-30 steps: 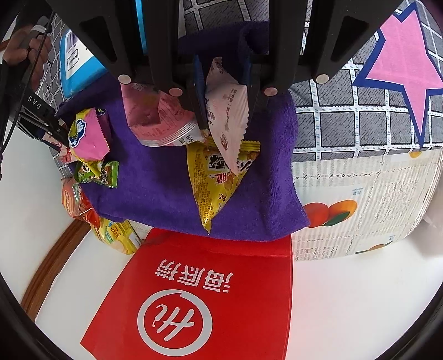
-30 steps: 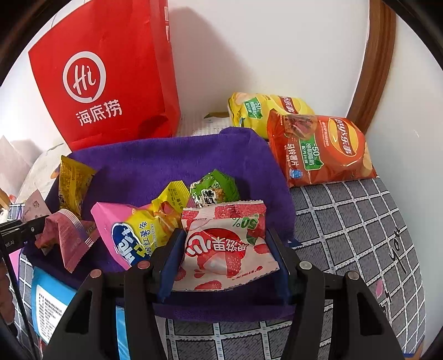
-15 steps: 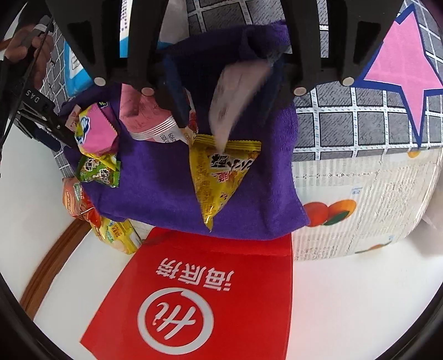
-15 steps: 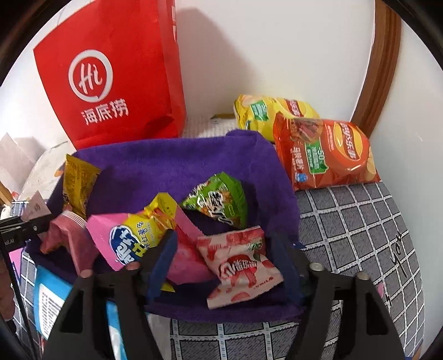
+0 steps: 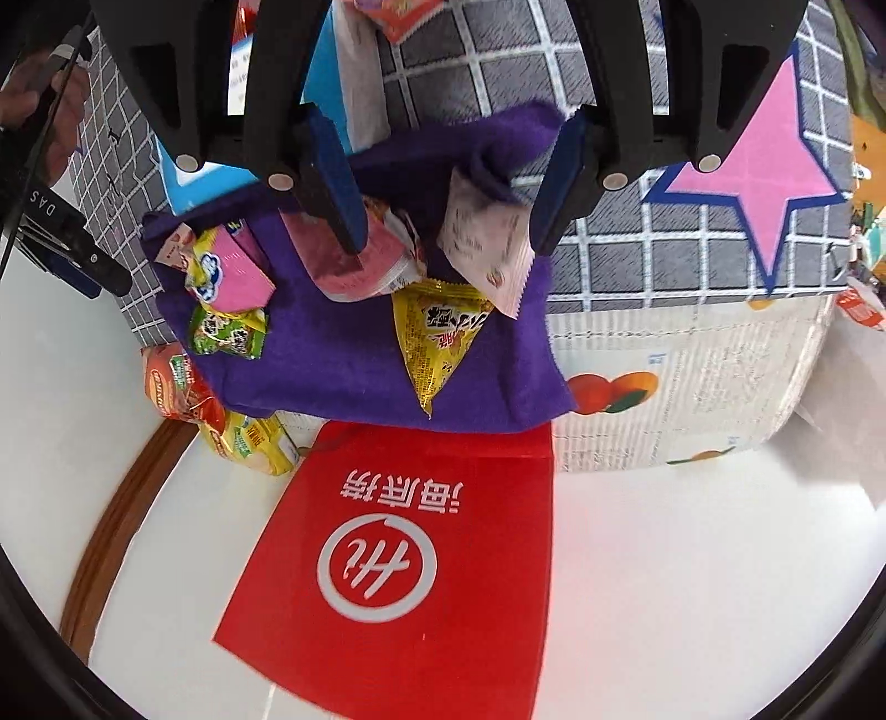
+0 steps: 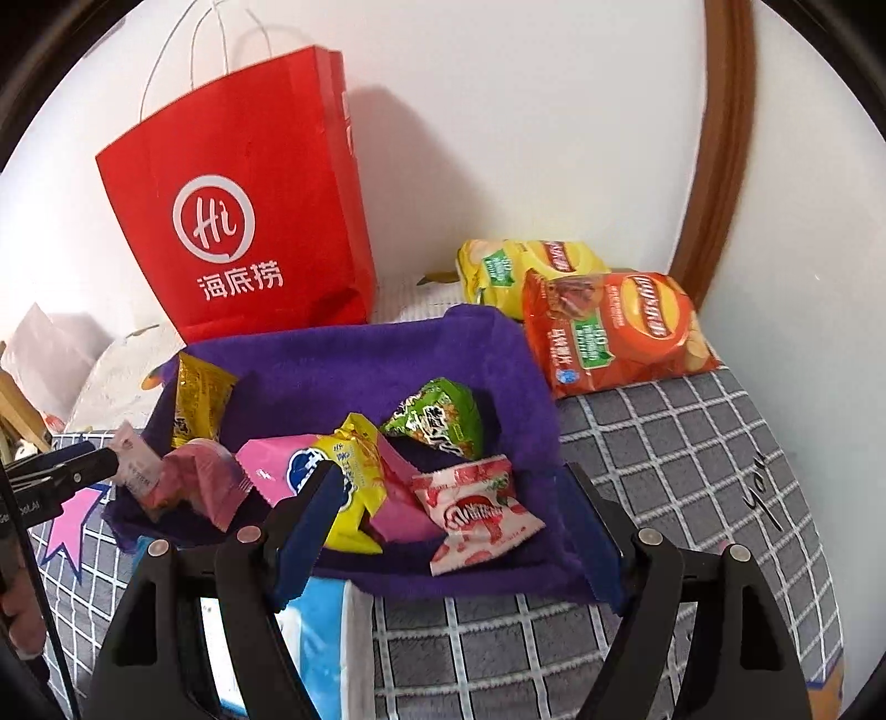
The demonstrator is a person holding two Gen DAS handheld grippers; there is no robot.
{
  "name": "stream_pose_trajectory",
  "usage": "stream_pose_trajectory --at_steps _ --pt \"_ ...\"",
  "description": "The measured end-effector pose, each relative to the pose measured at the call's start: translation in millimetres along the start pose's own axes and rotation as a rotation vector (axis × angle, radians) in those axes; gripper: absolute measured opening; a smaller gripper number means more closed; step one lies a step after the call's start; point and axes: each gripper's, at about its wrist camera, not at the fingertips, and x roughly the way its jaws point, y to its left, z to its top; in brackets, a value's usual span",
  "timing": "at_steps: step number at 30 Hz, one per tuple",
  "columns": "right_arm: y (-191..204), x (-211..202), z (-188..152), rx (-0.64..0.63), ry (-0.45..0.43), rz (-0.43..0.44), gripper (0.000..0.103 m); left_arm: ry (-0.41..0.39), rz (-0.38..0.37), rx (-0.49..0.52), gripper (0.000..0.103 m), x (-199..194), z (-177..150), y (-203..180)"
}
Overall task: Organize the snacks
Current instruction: 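Pull both open tools back from the purple cloth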
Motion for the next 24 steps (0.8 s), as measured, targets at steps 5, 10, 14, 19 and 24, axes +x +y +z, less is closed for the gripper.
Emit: stream_pose_trajectory --at_steps 5,10,14,19,24 --pt "0 -26 -9 0.013 0.002 -0.020 0.080 -0.029 0.016 -0.001 0.059 -27 -12 -1" --pt "-1 -50 -23 0.019 0.006 -0.032 0.084 -0.041 0.062 0.025 0.059 -49 -31 -9" --pt "-1 -70 -39 0.021 0.002 -0.032 0.084 -0.081 0.090 0.063 0.066 -70 -51 -17" --pt "6 -89 -57 -0.012 0.002 -0.071 0.088 -0.094 0.069 0.055 0.066 -90 -71 -20" --pt "10 -108 -77 -0.039 -0.021 -0.046 0.088 -0.125 0.042 0.057 0.066 -108 -89 -25"
